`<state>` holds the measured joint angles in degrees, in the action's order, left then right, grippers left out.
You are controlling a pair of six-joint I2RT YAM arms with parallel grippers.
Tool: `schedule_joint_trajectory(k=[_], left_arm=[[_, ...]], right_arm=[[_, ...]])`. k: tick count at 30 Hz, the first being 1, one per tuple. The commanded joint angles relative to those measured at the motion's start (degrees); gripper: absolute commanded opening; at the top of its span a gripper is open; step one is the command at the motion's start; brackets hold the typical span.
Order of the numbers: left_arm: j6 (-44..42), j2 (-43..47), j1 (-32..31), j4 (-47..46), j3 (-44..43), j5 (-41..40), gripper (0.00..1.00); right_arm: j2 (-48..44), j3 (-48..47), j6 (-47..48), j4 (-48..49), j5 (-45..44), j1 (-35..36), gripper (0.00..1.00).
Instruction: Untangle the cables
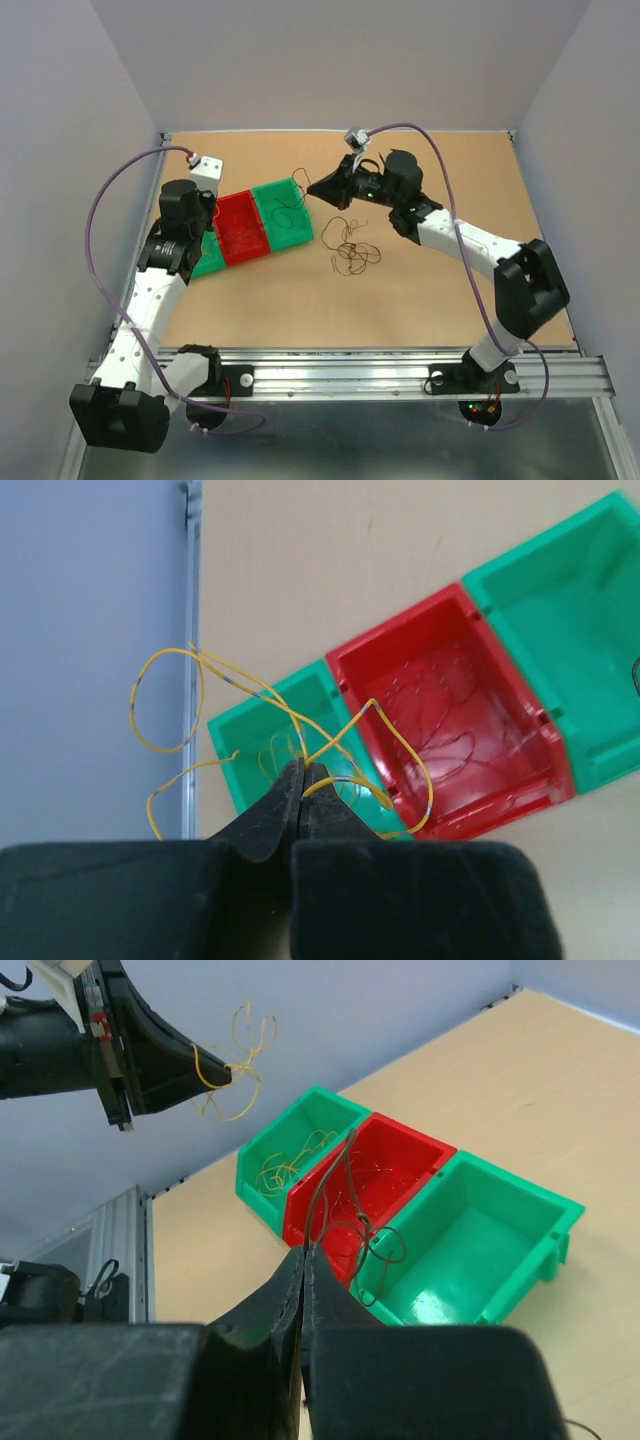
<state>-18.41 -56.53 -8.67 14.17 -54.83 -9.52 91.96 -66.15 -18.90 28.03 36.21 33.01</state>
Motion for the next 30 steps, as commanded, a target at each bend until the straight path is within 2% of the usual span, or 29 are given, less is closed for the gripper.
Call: schedule_joint_trajectory(k=[1,4,7,8,12,20,24,30], left_arm=[[-2.24,2.04,4.25,-0.81,4.19,0.72,0.00],[-3.47,1.25,7.16,-2.74,7.70,2.84,0.00],[-3.73,-0.76,8.23,-5.46,10.69,1.18,0.00],[-3.91,-1.99,9.88,-7.30,11.75,0.56,0.00],[-4.35,-4.54,11.65,-7.50,12.38,5.46,0.00],[-6.46,-10.44,12.97,-6.88,11.94,9.16,0.00],[-6.98,-13.33,13.24,-7.32,12.29,8.91,0.00],[-7.34,-17.47,13.68,-8.46,12.99,7.33,0.00]], right_arm=[[6.29,-6.71,0.00,2.73,-2.35,1.52,0.01],[12.00,-10.21,0.17,2.03,-4.91,1.61,0.00],[17.45,-13.29,1.23,0.28,-7.54,1.88,0.00],[20.94,-16.26,1.93,-3.99,-8.34,1.96,0.01],[26.85,-21.99,4.83,-9.65,-10.88,3.19,0.01],[37.14,-30.35,8.43,-17.21,-16.60,5.83,0.00],[40.13,-34.39,9.93,-21.61,-21.69,7.50,0.01],[41.72,-37.30,11.42,-27.41,-37.41,10.14,0.01]])
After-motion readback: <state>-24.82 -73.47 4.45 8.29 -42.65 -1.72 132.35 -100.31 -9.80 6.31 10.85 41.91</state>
